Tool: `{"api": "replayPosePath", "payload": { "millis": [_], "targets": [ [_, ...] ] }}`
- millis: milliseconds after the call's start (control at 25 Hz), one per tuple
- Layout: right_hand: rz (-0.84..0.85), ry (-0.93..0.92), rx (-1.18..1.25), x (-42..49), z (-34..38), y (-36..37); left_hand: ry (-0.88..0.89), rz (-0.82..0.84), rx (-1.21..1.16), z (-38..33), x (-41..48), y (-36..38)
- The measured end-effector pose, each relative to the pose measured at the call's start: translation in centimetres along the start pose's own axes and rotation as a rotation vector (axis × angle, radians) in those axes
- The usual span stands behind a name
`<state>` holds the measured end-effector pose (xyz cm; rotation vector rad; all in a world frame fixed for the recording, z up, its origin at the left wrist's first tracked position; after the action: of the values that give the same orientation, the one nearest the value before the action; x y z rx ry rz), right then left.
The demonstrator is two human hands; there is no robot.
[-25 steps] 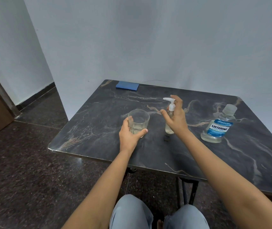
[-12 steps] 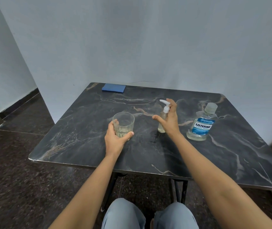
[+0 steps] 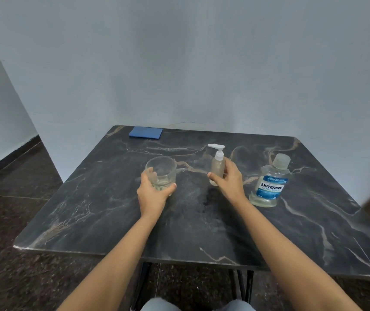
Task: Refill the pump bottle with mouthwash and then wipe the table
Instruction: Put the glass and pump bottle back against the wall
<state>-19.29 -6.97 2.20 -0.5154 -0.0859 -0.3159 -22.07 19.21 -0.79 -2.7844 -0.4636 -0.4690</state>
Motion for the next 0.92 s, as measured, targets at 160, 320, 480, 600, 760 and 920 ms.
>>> {"api": "replayPosePath", "payload": {
  "millis": [160,320,480,600,760,920],
  "targets": [
    [-0.037,0.046,0.002,5.3,2.4,0.7,0.058,0.076,0.004,-1.9,7.6,4.0],
    [-0.170,0.108,0.105,12.2,2.8,2.1,0.077,0.134,0.017,-0.9,15.1,8.8],
    [-0.224,0.194,0.223,18.2,0.9,4.4,0.051,0.109,-0.040,2.1,20.9,12.6],
    [-0.262,0.236,0.265,22.4,-0.9,6.4,0.055,0.109,-0.040,5.1,25.1,15.3],
    [-0.245,0.219,0.221,26.0,-2.2,8.6,0.078,0.141,-0.039,7.5,29.1,17.7],
    [-0.228,0.170,0.146,27.5,-3.5,10.0,0.086,0.181,-0.047,9.2,31.0,19.4]
  ]
}}
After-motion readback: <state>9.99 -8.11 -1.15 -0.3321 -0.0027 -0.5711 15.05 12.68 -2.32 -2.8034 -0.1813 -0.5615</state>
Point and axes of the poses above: each hand's wrist, its own x-axis towards the middle knuckle, its own y-axis out of the palm, z = x × y, the point moved 8 cm from there along x, towards the middle knuckle, and after that the axes turned 12 degrees about y, right-handed, at the moved point
